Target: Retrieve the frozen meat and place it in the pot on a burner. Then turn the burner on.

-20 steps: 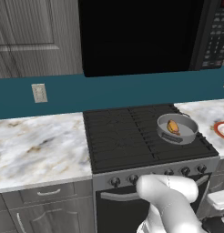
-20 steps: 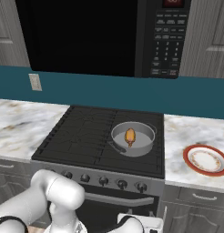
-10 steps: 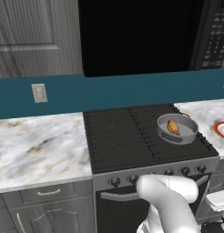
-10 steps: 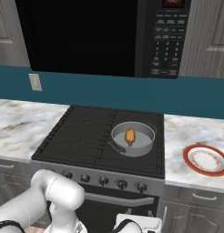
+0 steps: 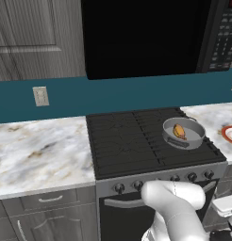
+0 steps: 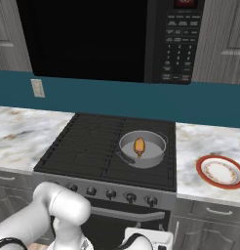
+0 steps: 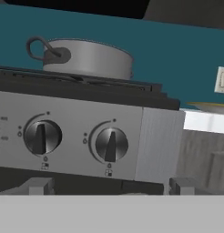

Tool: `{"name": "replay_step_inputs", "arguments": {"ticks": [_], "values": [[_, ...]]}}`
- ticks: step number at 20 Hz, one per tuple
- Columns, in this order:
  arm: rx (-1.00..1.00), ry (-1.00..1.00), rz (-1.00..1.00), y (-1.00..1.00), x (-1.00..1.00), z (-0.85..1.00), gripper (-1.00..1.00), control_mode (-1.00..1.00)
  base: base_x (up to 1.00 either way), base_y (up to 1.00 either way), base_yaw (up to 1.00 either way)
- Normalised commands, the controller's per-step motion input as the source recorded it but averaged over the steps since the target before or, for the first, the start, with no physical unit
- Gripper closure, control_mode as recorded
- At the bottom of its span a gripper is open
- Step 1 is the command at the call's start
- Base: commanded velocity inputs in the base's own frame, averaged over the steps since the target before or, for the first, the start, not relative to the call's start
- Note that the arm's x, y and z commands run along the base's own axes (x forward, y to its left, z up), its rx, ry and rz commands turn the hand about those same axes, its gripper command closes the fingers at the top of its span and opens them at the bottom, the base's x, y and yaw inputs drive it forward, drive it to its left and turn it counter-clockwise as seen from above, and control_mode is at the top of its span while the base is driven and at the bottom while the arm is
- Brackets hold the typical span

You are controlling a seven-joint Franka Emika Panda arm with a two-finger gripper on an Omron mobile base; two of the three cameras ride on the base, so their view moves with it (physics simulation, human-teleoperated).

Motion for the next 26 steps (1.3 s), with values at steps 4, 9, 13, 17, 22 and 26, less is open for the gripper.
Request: {"name": "replay_step_inputs", "arguments": {"ticks": [4,9,13,17,22,26], "values": [[0.00,0.00,0.00,0.00,0.14,0.00,-1.00,-1.00,0.00,0.00,0.00],[0.00,0.00,0.00,0.00,0.10,0.00,-1.00,-1.00,0.00,0.00,0.00],[0.00,0.00,0.00,0.00,0.12,0.00,-1.00,-1.00,0.00,0.00,0.00],[0.00,0.00,0.00,0.00,0.19,0.00,-1.00,-1.00,0.00,0.00,0.00],[0.00,-0.01,0.00,0.00,0.18,0.00,-1.00,-1.00,0.00,0.00,0.00],[0.00,-0.02,0.00,0.00,0.18,0.00,-1.00,-1.00,0.00,0.00,0.00]]}}
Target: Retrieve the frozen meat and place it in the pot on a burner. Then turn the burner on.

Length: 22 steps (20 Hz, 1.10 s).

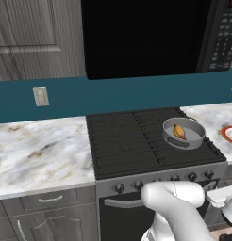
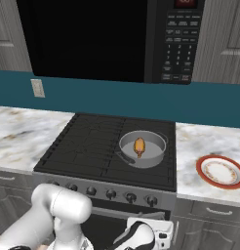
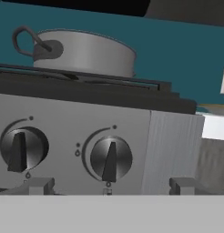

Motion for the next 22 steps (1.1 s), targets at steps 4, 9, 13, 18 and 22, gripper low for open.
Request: {"name": "replay_step_inputs", "arguments": {"ticks": [4,9,13,18,22], "values": [[0.00,-0.02,0.00,0.00,0.18,0.00,-1.00,-1.00,0.00,0.00,0.00],[0.01,-0.01,0.00,0.00,0.18,-0.02,-1.00,-1.00,0.00,0.00,0.00],[0.08,0.00,-0.08,0.16,0.13,-0.04,-1.00,-1.00,0.00,0.00,0.00],[0.11,0.00,-0.02,0.01,0.00,0.00,-1.00,-1.00,0.00,0.00,0.00],[0.00,0.00,0.00,0.00,0.00,0.00,-1.00,-1.00,0.00,0.00,0.00]]}}
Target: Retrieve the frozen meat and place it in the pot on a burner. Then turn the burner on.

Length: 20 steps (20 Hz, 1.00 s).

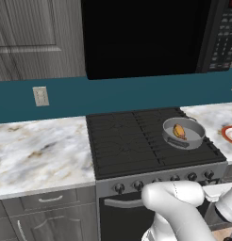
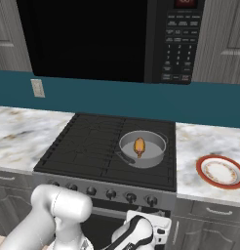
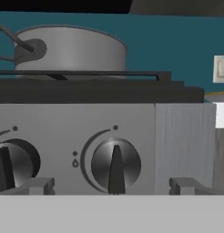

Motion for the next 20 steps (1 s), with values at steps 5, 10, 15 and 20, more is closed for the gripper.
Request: {"name": "replay_step_inputs", "arguments": {"ticks": [5,10,15,20], "values": [[0.05,0.00,0.00,-0.03,0.03,0.00,-1.00,-1.00,0.00,0.00,0.00],[0.04,0.00,0.00,-0.13,0.04,0.00,-1.00,-1.00,0.00,0.00,0.00],[0.00,0.00,0.02,-0.01,0.00,0.00,-1.00,-1.00,0.00,0.00,0.00],[0.00,0.00,0.00,0.00,0.00,0.00,-1.00,-1.00,0.00,0.00,0.00]]}}
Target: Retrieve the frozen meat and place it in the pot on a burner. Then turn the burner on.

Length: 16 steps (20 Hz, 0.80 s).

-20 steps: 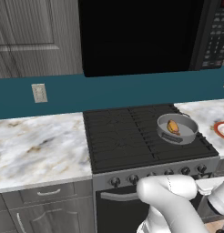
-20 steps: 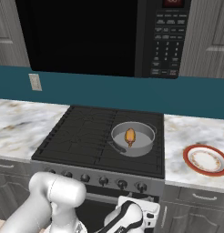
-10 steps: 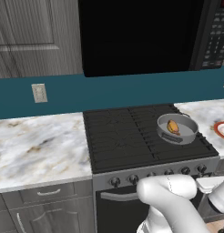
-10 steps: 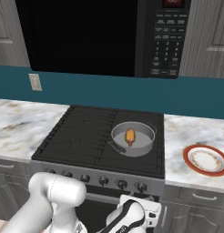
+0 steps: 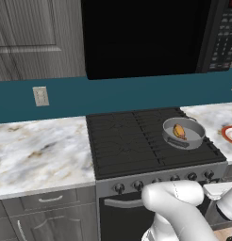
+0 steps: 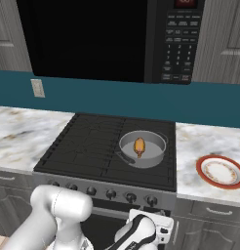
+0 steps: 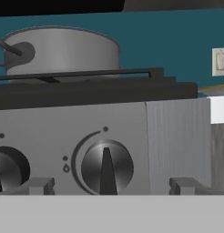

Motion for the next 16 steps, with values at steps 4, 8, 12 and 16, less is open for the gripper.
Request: {"name": "replay_step_inputs", "arguments": {"ticks": [4,8,12,16], "values": [[0.00,-0.03,0.00,0.00,0.04,0.00,-1.00,-1.00,0.00,0.00,0.00],[0.00,-0.05,0.00,0.00,0.14,0.00,-1.00,-1.00,0.00,0.00,0.00],[0.00,-0.03,0.00,0.00,0.07,0.00,-1.00,-1.00,0.00,0.00,0.00],[0.00,-0.01,0.00,0.00,0.01,0.00,-1.00,-1.00,0.00,0.00,0.00]]}}
